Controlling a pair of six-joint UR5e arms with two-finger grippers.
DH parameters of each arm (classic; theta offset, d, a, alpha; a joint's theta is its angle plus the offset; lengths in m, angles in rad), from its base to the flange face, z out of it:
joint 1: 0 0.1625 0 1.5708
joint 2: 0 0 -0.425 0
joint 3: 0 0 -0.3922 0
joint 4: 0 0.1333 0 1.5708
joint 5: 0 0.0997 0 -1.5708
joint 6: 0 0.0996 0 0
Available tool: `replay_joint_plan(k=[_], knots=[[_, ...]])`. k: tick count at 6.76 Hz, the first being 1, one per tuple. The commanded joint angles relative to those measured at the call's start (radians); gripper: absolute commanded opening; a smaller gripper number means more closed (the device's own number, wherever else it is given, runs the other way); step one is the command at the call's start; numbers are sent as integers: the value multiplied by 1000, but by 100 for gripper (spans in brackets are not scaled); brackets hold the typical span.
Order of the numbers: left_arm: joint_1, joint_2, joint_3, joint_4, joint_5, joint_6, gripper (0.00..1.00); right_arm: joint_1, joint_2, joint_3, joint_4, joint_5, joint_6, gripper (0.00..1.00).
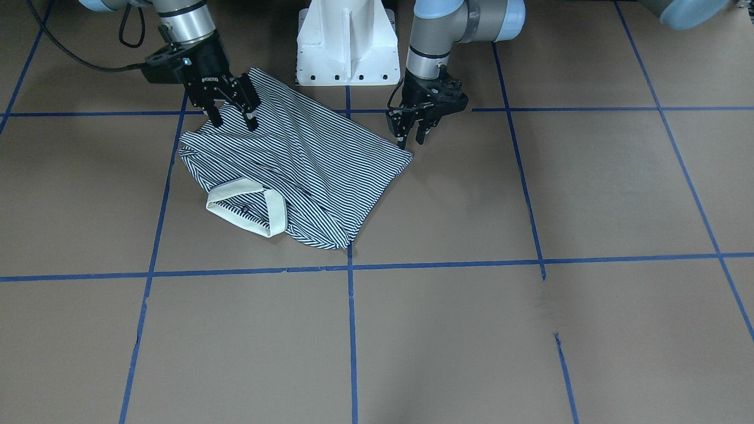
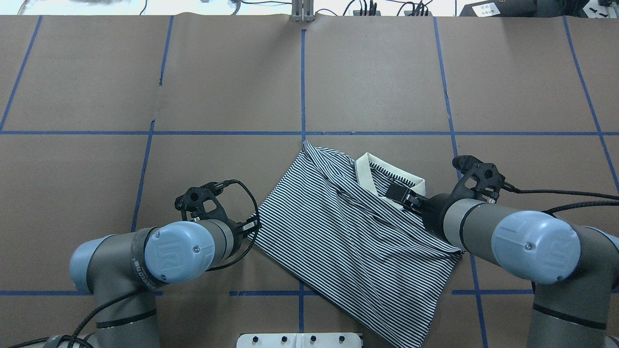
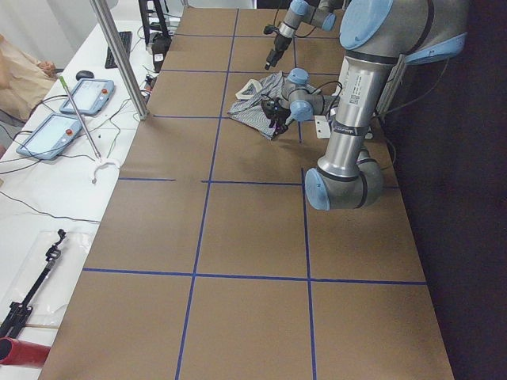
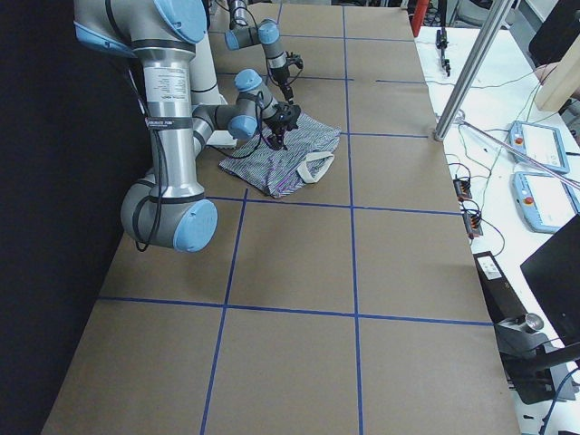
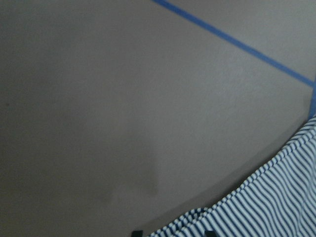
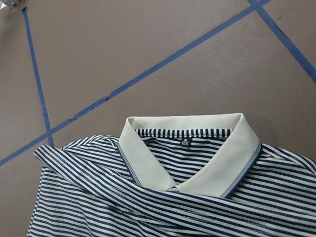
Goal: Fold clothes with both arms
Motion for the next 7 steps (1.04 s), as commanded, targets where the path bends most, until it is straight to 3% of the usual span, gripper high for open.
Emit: replay_joint_plan(k=[1, 2, 3, 4, 7], knots=[[12, -40, 66, 4, 1, 3, 53, 31, 34, -48, 5, 9, -38, 100], [12, -49, 68, 4, 3, 0, 43, 34, 34, -49, 8, 9, -38, 100], [6, -51, 66, 4, 3, -9, 8, 34, 34, -50, 8, 8, -38, 100], [-2, -51, 70, 4, 4, -3, 0, 34, 34, -50, 8, 6, -38, 100], [-117, -38, 70, 5, 4, 109, 0, 32, 35, -52, 8, 5, -38, 100]])
